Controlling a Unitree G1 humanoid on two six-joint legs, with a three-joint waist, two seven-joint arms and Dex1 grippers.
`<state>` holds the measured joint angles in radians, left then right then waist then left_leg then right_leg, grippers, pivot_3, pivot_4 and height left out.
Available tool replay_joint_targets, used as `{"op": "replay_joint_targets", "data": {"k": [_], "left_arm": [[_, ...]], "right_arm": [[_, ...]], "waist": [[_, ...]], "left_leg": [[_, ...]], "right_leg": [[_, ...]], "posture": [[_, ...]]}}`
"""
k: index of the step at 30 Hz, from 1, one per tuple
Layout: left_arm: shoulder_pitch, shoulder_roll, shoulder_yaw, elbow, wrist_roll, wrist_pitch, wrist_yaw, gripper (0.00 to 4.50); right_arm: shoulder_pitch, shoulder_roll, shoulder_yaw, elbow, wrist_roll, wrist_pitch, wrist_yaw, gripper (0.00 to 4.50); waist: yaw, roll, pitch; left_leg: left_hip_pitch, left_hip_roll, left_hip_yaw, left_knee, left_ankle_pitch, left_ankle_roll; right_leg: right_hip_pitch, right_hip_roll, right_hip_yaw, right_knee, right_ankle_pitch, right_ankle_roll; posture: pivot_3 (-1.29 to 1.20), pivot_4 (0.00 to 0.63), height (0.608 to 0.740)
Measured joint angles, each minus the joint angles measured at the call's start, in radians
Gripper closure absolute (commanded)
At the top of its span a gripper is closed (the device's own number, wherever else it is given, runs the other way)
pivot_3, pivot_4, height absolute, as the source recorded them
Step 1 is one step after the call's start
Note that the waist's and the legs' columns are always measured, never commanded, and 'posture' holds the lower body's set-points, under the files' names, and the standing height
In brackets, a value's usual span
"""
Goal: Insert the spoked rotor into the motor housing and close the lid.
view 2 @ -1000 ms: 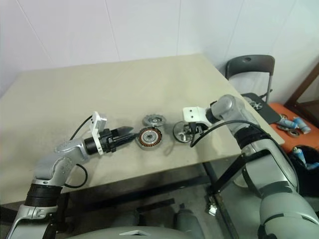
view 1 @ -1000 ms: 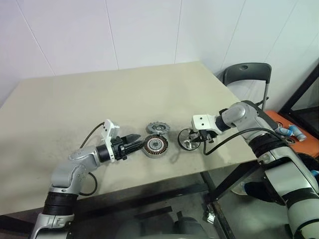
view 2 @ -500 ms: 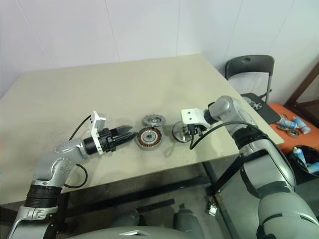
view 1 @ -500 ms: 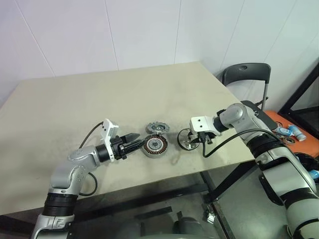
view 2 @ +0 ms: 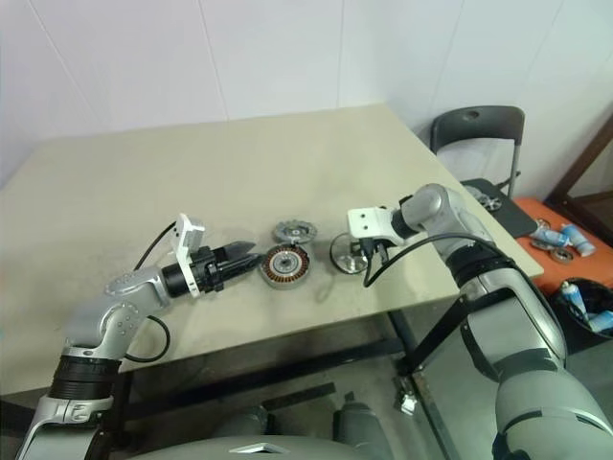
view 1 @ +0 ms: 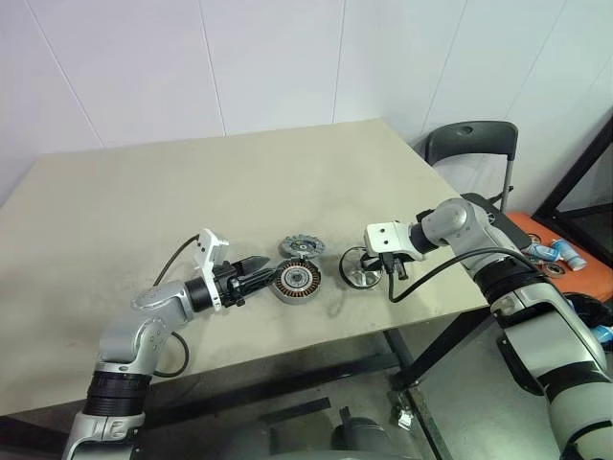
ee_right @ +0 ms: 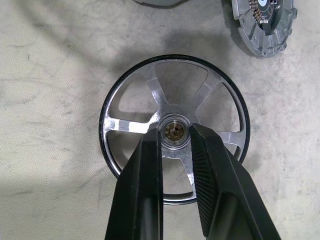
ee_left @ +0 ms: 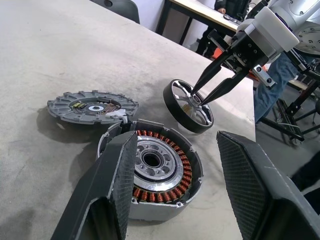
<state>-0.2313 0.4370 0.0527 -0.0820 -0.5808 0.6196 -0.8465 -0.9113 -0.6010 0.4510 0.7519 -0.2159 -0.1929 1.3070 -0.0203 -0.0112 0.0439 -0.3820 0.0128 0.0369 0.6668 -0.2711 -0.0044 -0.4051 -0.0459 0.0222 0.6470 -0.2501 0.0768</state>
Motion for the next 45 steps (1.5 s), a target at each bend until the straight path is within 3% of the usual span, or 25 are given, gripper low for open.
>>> {"op": "replay_joint_targets", "data": {"k": [18, 31, 40, 45], "left_arm": [[-0.013, 0.001, 0.0, 0.001, 0.0, 0.0, -0.007, 1.8], [0.008, 0.019, 0.021, -0.014, 0.0, -0.016, -0.001, 1.8], [0.114, 0.114, 0.022, -0.095, 0.0, -0.02, -0.06, 1.8], [0.145, 0.12, 0.031, -0.113, 0.0, -0.021, -0.063, 1.8]], "right_arm": [[-0.009, 0.03, -0.01, -0.05, 0.012, 0.066, 0.07, 4.06], [-0.16, 0.13, -0.048, -0.123, 0.135, 0.324, 0.212, 4.06], [-0.175, 0.225, -0.024, -0.116, 0.14, 0.317, 0.222, 4.06], [-0.175, 0.251, -0.004, -0.083, 0.128, 0.277, 0.219, 4.06]], "waist": [[0.001, 0.0, 0.0], [-0.002, 0.001, 0.0], [-0.003, 0.001, 0.001], [0.0, 0.001, 0.0]], "left_leg": [[0.001, 0.0, 0.001, 0.0, 0.0, 0.0], [0.001, 0.001, 0.001, -0.001, 0.0, 0.0], [-0.002, 0.001, 0.001, -0.001, 0.0, -0.001], [-0.004, 0.001, 0.001, -0.001, -0.001, -0.001]], "right_leg": [[0.0, 0.0, 0.001, 0.0, 0.0, 0.0], [0.0, 0.0, 0.001, 0.0, 0.0, 0.0], [-0.004, -0.003, 0.001, 0.001, -0.001, -0.003], [-0.005, -0.004, 0.0, 0.0, -0.001, -0.003]], "posture": [[0.0, 0.0, 0.74], [0.0, 0.0, 0.74], [0.0, 0.0, 0.74], [0.0, 0.0, 0.74]]}}
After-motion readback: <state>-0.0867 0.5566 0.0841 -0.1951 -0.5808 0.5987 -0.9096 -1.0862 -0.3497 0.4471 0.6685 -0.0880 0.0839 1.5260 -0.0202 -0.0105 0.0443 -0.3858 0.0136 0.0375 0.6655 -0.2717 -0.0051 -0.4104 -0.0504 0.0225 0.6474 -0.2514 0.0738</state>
